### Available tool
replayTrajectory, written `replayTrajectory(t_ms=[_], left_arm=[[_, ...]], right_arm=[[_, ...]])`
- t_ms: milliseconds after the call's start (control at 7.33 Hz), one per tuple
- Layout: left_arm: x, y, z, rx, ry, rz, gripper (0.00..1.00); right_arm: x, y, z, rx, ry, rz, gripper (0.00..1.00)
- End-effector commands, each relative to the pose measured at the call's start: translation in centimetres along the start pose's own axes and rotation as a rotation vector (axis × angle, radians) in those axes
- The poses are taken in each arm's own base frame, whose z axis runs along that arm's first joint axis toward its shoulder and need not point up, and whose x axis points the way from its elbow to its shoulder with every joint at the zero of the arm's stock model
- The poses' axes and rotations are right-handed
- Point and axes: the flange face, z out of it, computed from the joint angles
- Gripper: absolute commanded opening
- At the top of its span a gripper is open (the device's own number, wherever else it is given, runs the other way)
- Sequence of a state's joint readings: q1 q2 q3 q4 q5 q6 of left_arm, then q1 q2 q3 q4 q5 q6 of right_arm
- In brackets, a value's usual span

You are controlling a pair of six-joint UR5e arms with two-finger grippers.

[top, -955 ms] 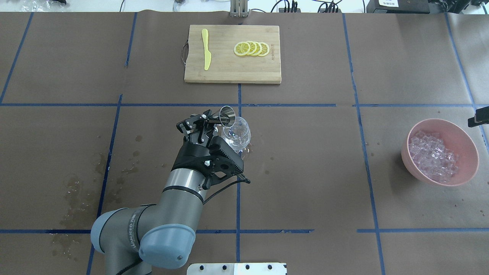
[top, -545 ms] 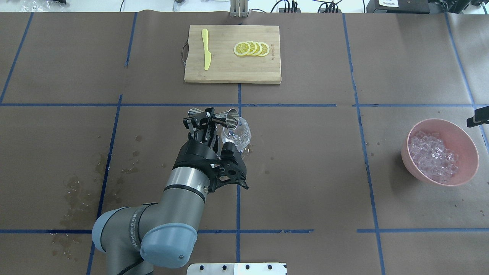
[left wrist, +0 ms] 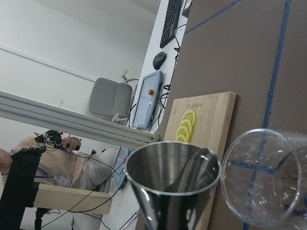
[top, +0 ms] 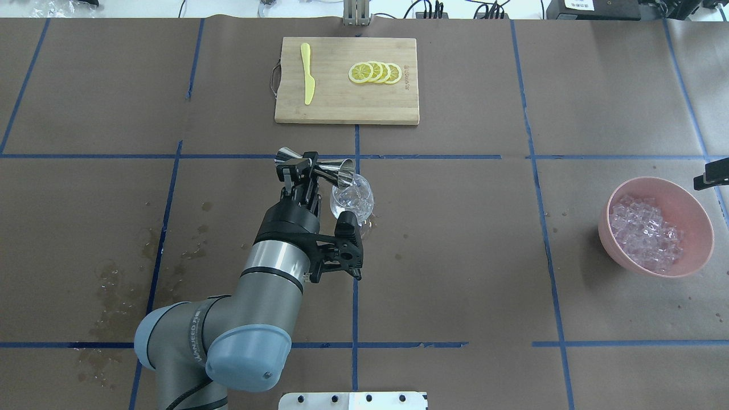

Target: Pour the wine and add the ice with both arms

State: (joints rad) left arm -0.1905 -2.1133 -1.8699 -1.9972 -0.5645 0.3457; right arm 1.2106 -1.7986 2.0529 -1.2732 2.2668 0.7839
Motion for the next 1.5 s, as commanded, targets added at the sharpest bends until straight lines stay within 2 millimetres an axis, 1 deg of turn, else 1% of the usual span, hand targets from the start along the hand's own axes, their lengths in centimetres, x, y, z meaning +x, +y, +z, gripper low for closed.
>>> replayTrajectory(t_ms=[0, 136, 409, 818, 1091, 1227, 1364], left_arm=[[-1.0, 0.4, 0.5, -0.009, -0.017, 0.11, 0.0], [-1.5, 0.7, 1.0, -0.018, -0.026, 0.149, 0.0], [-2.1, 0.9, 1.1, -0.046, -0.059, 0.264, 0.0], [-2.3, 0.6, 0.9, -0.07, -0.077, 0.367, 0.0], [-1.9, 0.4, 0.7, -0.069, -0.069, 0.375, 0.0], [-2.0, 0.3, 0.6, -0.065, -0.068, 0.371, 0.0], [-3.2, 0.1, -0.2, -0.048, -0.076, 0.329, 0.0]], right_arm=[[-0.1, -0.1, 0.0, 0.0, -0.001, 0.003, 1.0], [-0.4, 0.0, 0.1, -0.002, -0.004, 0.015, 1.0], [-0.8, 0.1, 0.2, -0.005, -0.007, 0.014, 1.0], [-0.8, 0.1, 0.2, -0.005, -0.005, 0.015, 1.0], [-0.7, 0.1, 0.3, -0.007, -0.005, 0.016, 1.0], [-0.7, 0.1, 0.3, -0.007, -0.003, 0.017, 1.0], [-0.7, 0.1, 0.3, -0.006, -0.004, 0.016, 1.0]])
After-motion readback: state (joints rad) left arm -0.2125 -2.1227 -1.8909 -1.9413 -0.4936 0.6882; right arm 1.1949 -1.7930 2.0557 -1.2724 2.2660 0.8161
